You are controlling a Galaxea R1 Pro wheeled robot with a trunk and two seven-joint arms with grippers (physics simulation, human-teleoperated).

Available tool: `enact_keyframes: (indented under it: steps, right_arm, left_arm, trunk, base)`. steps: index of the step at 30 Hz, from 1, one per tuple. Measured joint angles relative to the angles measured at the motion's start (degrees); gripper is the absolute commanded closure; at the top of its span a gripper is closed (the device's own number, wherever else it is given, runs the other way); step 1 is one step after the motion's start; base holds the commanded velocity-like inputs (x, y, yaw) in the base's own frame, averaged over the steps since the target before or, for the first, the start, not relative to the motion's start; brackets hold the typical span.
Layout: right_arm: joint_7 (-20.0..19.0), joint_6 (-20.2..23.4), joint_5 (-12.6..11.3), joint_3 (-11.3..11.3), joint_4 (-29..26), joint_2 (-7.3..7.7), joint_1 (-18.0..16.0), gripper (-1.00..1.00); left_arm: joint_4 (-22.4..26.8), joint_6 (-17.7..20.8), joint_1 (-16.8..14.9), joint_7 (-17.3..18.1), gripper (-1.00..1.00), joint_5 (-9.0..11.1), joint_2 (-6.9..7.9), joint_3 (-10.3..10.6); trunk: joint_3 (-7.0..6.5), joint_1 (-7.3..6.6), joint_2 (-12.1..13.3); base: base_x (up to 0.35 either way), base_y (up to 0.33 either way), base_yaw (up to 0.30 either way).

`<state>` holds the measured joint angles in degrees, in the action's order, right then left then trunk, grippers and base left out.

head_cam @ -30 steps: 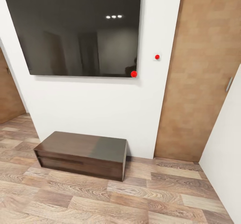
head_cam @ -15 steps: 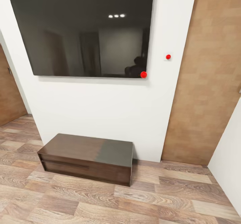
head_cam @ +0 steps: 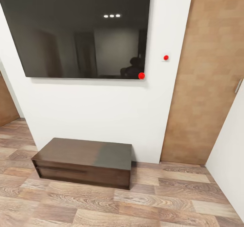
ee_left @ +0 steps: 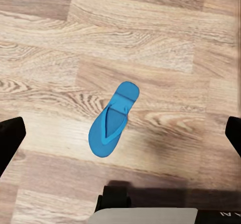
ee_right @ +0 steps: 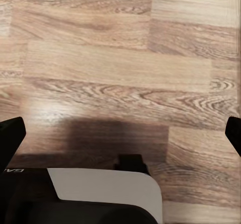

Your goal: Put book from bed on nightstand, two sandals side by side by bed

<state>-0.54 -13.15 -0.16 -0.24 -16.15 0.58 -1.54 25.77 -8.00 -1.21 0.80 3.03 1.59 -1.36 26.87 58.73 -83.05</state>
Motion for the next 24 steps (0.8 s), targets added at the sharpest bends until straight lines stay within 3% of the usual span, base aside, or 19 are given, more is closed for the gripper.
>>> enact_keyframes:
  steps: [15, 24]
  right_arm:
    - [0.0, -0.01, 0.0, 0.0, 0.03, -0.05, -0.02, -1.0]
    - [-0.02, -0.02, 0.0, 0.0, 0.03, -0.04, -0.03, -1.0]
  left_arm:
    - [0.02, -0.13, 0.01, 0.04, -1.0, -0.07, 0.0, 0.07]
    - [0.01, -3.12, 0.02, 0.03, -1.0, -0.11, -0.01, 0.05]
  trunk:
    - [0.0, 0.0, 0.0]
    - [0.0, 0.02, 0.01]
  base:
    - [0.0, 0.0, -0.053]
    - [-0.098, 0.0, -0.001]
